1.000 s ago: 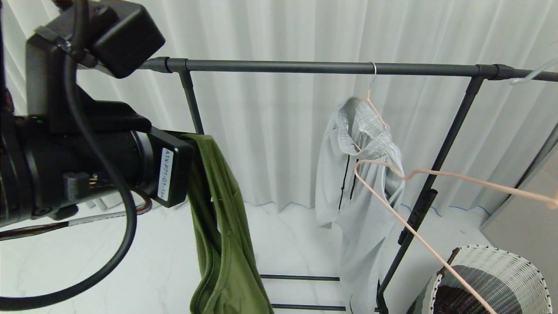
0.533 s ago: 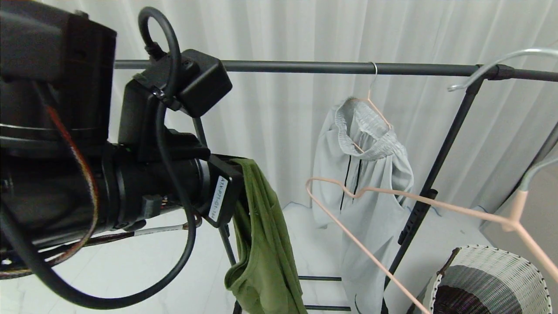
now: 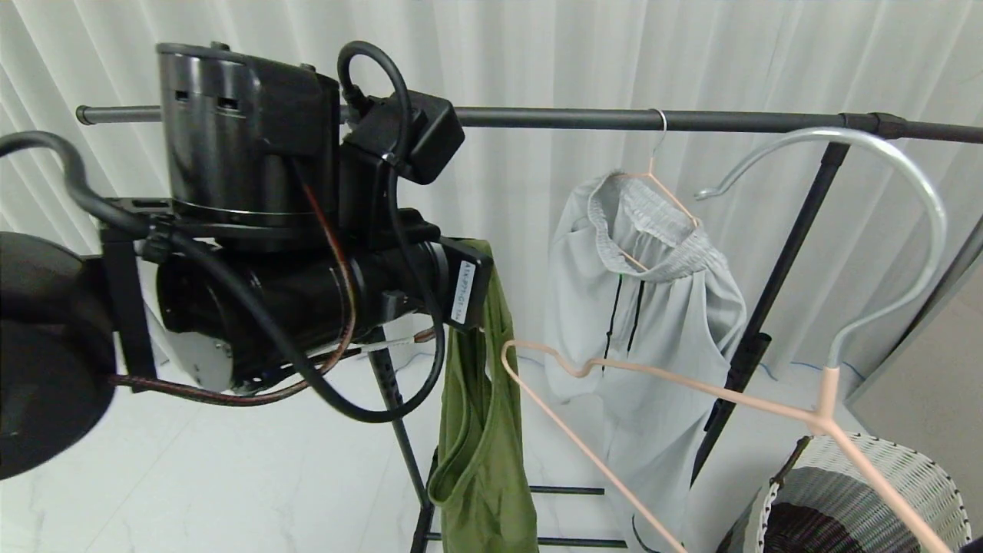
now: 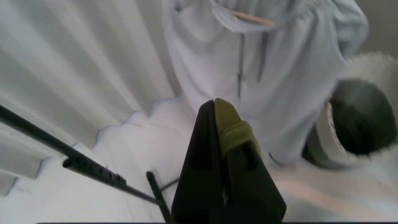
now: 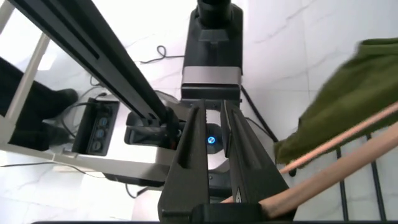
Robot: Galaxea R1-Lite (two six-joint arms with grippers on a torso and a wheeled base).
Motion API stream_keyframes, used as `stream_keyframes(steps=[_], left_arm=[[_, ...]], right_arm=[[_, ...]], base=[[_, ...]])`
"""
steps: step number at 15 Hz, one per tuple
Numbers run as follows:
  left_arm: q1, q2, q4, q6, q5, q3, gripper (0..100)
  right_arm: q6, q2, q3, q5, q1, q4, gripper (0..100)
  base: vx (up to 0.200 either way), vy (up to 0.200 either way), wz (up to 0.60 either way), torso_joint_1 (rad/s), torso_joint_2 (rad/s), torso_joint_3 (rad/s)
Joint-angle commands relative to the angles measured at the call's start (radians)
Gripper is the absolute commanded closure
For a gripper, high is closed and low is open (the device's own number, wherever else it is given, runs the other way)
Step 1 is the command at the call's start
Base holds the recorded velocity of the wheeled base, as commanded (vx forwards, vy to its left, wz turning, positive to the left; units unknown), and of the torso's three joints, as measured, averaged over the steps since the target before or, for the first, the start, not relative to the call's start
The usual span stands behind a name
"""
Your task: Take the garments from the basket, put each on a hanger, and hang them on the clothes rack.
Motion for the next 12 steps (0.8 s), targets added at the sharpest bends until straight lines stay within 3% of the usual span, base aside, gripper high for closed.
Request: stream_keyframes(steps=[1,3,5,8,12], left_arm=[[0.015,0.085,-0.043,0.001,0.02,-0.006,100],[0.043,0.114,-0.093,-0.001,0.057,-0.029,100],[0.014,0.108,-0.093,-0.004,0.052,-0.049,100],[-0.034,0.076,-0.093,-0.005,0.052,-0.036,100],[-0.034,0.065,-0.09,-0.002,0.057,-0.02,100]], right_arm=[[0.0,0.011,-0.001,0.002,0.0,0.0,100],[0.0,0.014,-0.004,0.017,0.0,-0.009,100],[0.004,0.031,-0.001,0.022,-0.013,-0.018,100],[0.006,0.069,0.001,0.058,-0.101,-0.074,100],[0.001,0.096,-0.001,0.078,-0.213,-0.106,100]], base=[[0.0,0.0,0.0,0.0,0.0,0.0],[0.0,0.0,0.0,0.0,0.0,0.0],[0.0,0.0,0.0,0.0,0.0,0.0],[0.0,0.0,0.0,0.0,0.0,0.0],[0.0,0.0,0.0,0.0,0.0,0.0]])
